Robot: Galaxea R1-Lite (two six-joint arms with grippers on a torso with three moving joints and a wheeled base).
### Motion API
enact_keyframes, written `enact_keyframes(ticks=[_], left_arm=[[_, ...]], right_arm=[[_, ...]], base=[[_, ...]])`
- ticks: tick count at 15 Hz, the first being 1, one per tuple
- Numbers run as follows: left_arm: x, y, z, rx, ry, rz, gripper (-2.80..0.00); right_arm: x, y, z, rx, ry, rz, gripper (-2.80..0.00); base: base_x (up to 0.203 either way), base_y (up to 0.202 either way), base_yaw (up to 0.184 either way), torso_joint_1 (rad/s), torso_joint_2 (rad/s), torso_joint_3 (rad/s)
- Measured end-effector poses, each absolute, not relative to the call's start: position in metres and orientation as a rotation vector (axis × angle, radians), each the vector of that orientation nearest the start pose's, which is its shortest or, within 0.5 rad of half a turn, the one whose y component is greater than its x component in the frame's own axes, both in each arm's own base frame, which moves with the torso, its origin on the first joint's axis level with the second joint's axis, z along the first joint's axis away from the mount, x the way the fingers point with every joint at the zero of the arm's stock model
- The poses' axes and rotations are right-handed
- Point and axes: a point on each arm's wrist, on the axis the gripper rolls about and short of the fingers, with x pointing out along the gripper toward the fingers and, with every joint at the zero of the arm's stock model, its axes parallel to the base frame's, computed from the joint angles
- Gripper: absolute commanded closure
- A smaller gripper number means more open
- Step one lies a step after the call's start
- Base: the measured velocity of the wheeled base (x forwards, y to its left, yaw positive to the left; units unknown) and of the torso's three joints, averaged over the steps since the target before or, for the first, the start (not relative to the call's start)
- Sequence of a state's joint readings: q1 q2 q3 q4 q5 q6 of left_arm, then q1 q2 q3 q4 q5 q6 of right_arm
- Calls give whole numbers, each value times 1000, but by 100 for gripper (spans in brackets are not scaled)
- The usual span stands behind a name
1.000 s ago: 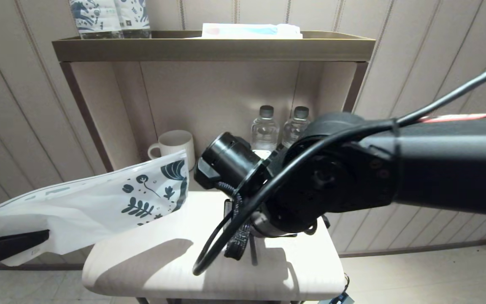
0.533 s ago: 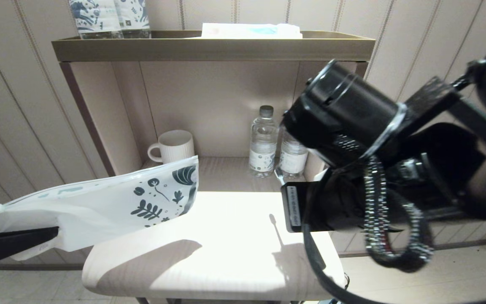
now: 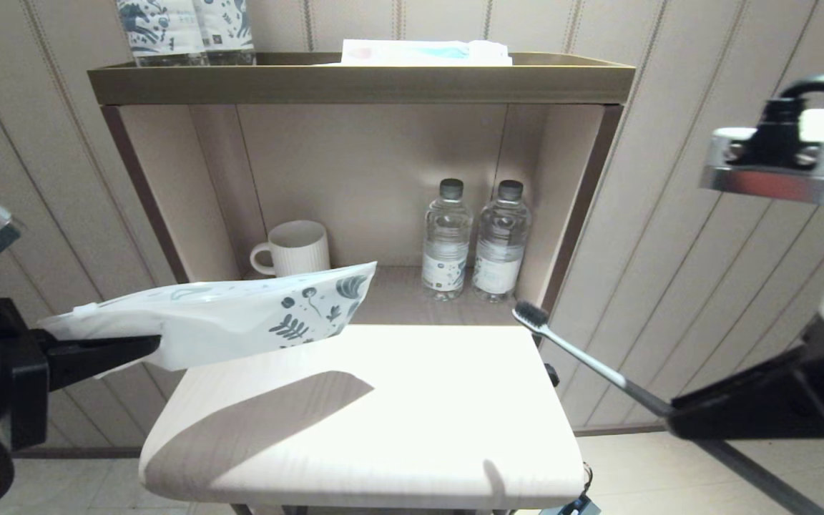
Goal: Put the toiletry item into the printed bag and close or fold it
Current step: Place the toothbrush in the storage bag
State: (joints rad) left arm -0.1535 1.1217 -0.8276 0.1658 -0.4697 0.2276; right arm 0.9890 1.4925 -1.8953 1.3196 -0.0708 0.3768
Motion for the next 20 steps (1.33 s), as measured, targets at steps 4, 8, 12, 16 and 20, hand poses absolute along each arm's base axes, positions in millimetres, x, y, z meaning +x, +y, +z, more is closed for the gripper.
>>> enact_keyframes(ticks=[4, 8, 12, 16, 20], left_arm=[[177, -56, 238, 296, 301, -847, 0], [203, -90, 218, 389, 314, -984, 0], [229, -107, 206, 418, 281, -1014, 0], [238, -116, 197, 415, 305, -1046, 0], [229, -120, 188, 421, 319, -1079, 0]], right_arm=[[82, 131, 362, -270, 961, 886, 0], [90, 144, 358, -319, 941, 924, 0], [102, 170, 348, -339, 973, 963, 0], [112, 192, 337, -353, 988, 970, 0], [119, 199, 332, -357, 1005, 957, 0]], base=[[0, 0, 0, 0, 0, 0], [0, 0, 0, 0, 0, 0], [0, 0, 0, 0, 0, 0], [0, 0, 0, 0, 0, 0], [0, 0, 0, 0, 0, 0]])
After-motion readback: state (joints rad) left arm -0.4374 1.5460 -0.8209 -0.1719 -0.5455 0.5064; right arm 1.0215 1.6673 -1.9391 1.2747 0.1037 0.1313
